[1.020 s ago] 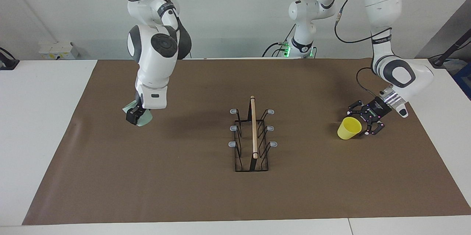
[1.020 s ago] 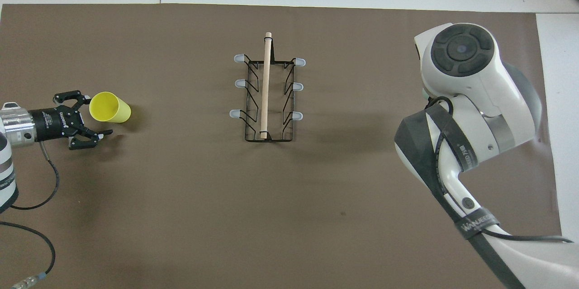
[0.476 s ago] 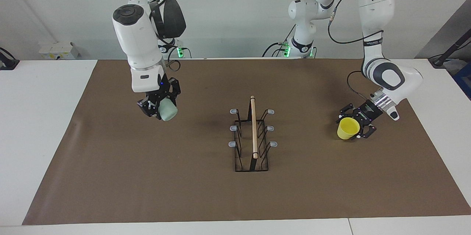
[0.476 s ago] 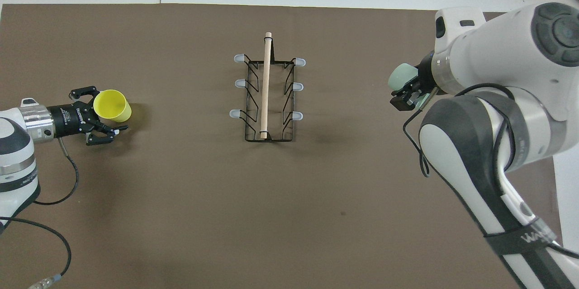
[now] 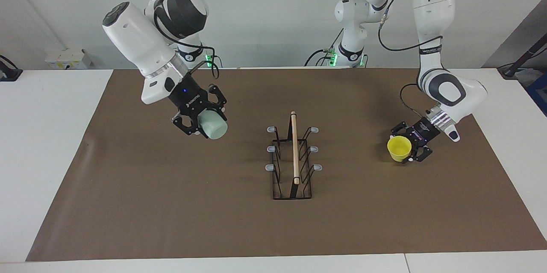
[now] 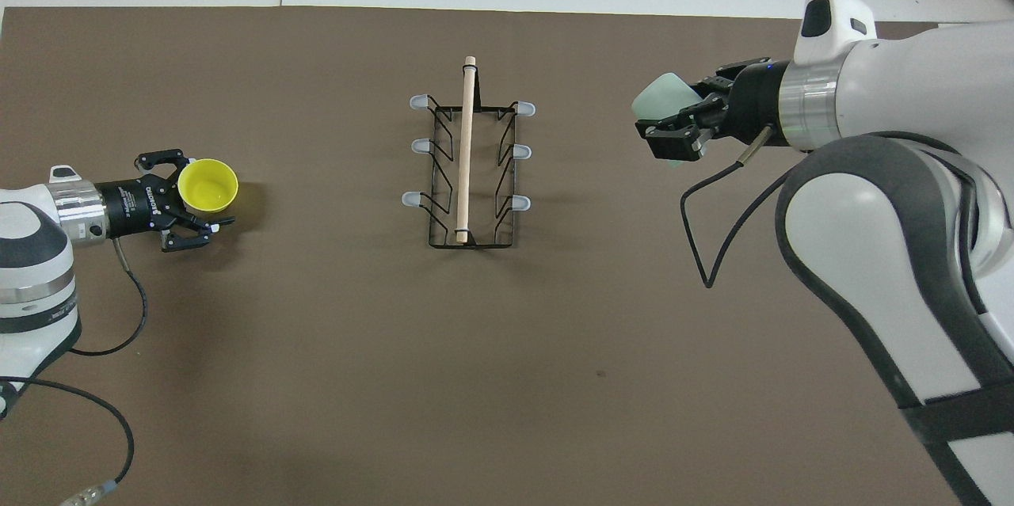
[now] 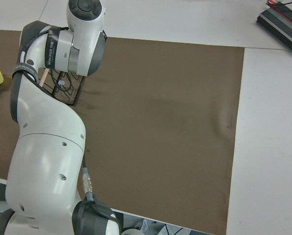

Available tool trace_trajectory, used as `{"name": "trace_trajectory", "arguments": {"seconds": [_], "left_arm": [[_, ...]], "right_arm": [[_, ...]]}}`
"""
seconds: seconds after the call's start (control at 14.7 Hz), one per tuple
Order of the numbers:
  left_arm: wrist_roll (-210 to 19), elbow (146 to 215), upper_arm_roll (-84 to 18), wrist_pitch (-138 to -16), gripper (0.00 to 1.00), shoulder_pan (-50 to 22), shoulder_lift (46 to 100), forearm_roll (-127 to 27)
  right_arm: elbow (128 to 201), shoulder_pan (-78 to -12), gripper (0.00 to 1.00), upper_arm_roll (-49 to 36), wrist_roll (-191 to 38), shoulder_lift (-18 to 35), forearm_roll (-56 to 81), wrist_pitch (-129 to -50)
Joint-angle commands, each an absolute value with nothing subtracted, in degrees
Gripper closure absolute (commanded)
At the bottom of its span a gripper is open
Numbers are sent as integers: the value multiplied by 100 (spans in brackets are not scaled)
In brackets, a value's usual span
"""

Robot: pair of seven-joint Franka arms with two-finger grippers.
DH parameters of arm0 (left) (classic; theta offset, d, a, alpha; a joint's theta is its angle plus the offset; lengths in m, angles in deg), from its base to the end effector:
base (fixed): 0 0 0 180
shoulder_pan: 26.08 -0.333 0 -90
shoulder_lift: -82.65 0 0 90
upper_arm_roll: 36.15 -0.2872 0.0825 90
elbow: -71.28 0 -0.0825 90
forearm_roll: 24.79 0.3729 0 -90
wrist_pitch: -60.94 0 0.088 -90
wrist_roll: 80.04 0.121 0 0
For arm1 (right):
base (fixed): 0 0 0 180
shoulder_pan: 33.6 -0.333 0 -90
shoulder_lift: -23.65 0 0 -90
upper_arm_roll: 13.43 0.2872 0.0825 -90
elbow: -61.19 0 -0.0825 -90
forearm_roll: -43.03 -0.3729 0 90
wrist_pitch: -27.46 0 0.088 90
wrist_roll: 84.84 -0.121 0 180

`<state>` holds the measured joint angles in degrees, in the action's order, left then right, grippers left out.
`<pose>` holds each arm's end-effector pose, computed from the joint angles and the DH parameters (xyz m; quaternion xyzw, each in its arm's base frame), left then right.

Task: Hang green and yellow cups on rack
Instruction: 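Carry the green cup toward the rack with the right gripper while the left lifts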

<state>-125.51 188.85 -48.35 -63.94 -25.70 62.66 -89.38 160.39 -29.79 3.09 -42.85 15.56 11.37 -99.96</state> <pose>0.5654 0.0728 0.2378 0.5849 0.7163 -0.1841 0.3330 0.6094 0.1518 0.5008 -0.8957 -0.3177 -0.2293 0.2102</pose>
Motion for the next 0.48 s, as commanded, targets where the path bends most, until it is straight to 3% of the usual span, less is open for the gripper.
{"name": "trace_trajectory", "arguments": {"seconds": [0.0,0.41], "left_arm": [[-12215,19029,-4898,-6553,100,-2398,6567,-9080],[-12547,18616,-4942,-7255,100,-1827,7183,-8291]], "right_arm": [[16708,-2894,100,353,-3233,1960,-183,-10445],[17763,-3096,100,362,-550,2566,-3638,-11123]]}}
